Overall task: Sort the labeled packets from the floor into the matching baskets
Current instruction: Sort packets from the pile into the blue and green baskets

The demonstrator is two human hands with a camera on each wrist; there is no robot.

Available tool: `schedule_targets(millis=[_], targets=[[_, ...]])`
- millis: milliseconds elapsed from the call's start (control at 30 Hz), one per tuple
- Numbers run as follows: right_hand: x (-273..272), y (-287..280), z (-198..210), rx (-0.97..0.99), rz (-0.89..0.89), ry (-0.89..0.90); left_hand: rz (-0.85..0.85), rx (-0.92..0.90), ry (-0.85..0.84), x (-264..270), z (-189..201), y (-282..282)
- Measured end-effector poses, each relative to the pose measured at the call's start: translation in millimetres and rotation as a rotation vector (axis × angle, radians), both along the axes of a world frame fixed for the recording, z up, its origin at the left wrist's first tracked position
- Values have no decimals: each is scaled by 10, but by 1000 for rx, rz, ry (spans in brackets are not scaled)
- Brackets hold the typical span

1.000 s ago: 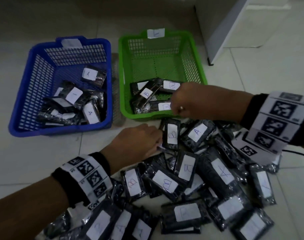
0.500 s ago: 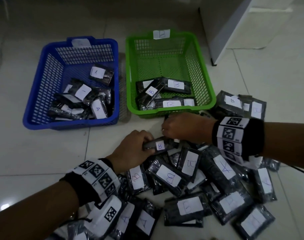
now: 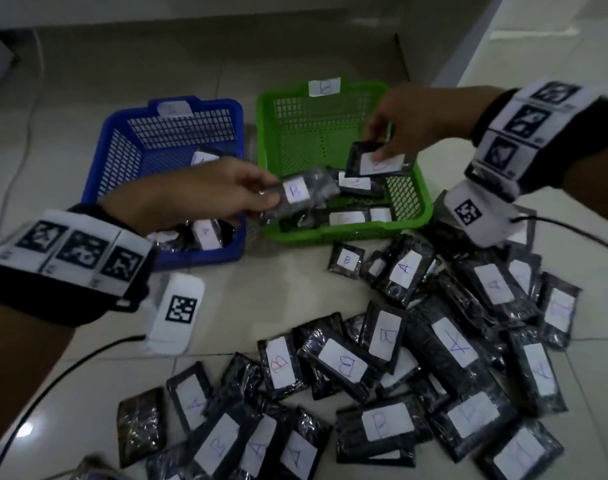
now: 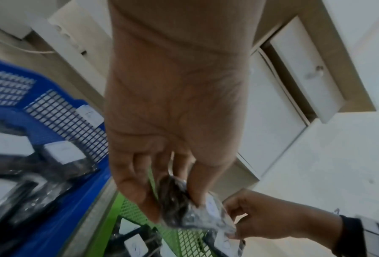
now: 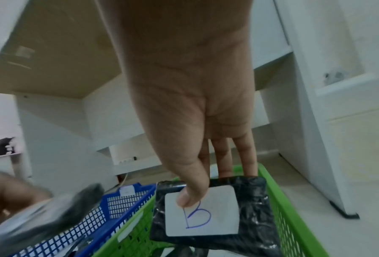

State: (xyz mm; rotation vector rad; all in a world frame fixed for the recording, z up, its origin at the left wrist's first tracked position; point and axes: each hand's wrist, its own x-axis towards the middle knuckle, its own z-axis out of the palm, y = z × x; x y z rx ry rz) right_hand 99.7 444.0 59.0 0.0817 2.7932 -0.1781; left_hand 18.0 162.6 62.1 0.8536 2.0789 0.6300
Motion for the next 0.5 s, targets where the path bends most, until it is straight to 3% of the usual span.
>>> schedule_targets(millis=[167, 300, 500], targets=[[-144, 75, -345, -56, -42, 6, 83, 51, 395, -301, -41, 505], [-275, 157, -564, -116, -46, -1, 115, 39, 463, -442, -390, 953], [-360, 12, -801, -122, -47, -18, 14, -104, 540, -514, -878, 1410]])
